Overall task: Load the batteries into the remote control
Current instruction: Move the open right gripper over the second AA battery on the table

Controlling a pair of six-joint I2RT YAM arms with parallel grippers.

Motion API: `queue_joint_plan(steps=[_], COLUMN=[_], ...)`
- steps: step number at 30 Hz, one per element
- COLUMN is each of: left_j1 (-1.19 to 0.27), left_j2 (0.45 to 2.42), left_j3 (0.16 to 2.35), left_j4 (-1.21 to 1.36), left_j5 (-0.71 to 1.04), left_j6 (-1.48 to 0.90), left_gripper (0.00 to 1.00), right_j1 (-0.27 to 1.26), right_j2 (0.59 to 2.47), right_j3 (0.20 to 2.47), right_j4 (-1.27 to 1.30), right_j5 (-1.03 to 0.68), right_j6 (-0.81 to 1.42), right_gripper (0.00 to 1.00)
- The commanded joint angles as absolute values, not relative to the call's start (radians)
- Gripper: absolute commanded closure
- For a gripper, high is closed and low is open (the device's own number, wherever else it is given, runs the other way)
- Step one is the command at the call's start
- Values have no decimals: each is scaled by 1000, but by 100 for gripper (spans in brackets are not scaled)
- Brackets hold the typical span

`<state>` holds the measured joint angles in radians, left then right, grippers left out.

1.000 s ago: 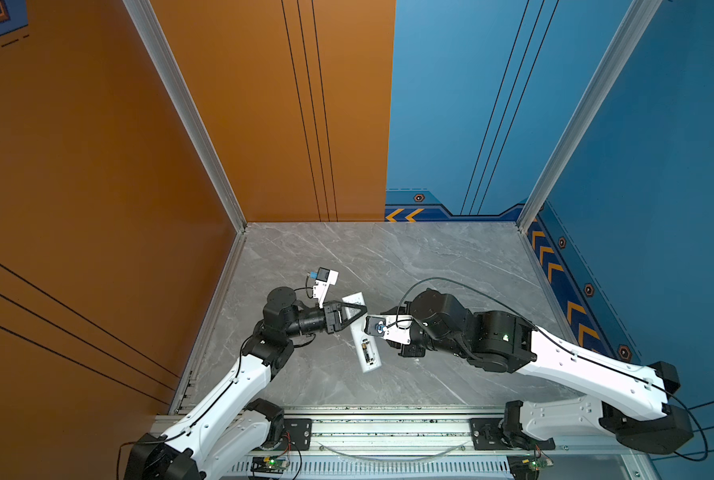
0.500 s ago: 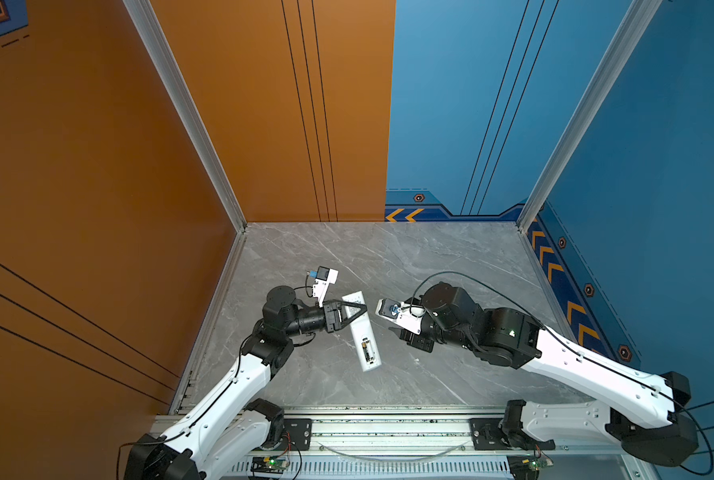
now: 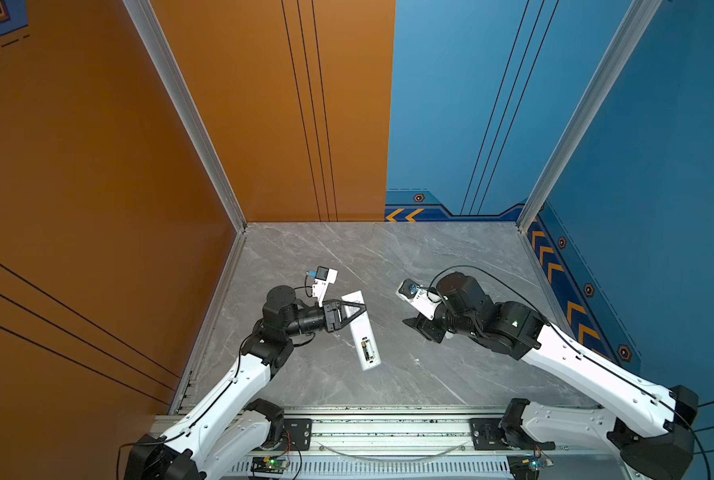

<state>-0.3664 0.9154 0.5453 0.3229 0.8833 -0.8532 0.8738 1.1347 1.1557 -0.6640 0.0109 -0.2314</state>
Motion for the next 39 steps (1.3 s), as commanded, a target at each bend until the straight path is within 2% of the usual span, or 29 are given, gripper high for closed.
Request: queue_joint_plan(steps=[1, 13, 39], left_j1=[-358, -356, -347], left_j2=[904, 915, 964], left_j3=[555, 548, 537], left_j4=[338, 337, 345], left_j5=[873, 864, 868], left_j6=[-829, -804, -776], left_gripper=[100, 100, 100], right_j1=[843, 652, 577], right_j2=[1112, 1159, 1462], right_j3=[1130, 1084, 1100], right_j4=[-642, -652, -673], right_j5=[-17, -72, -43], right_j6=[-171, -46, -49], right_gripper=[35, 34, 38])
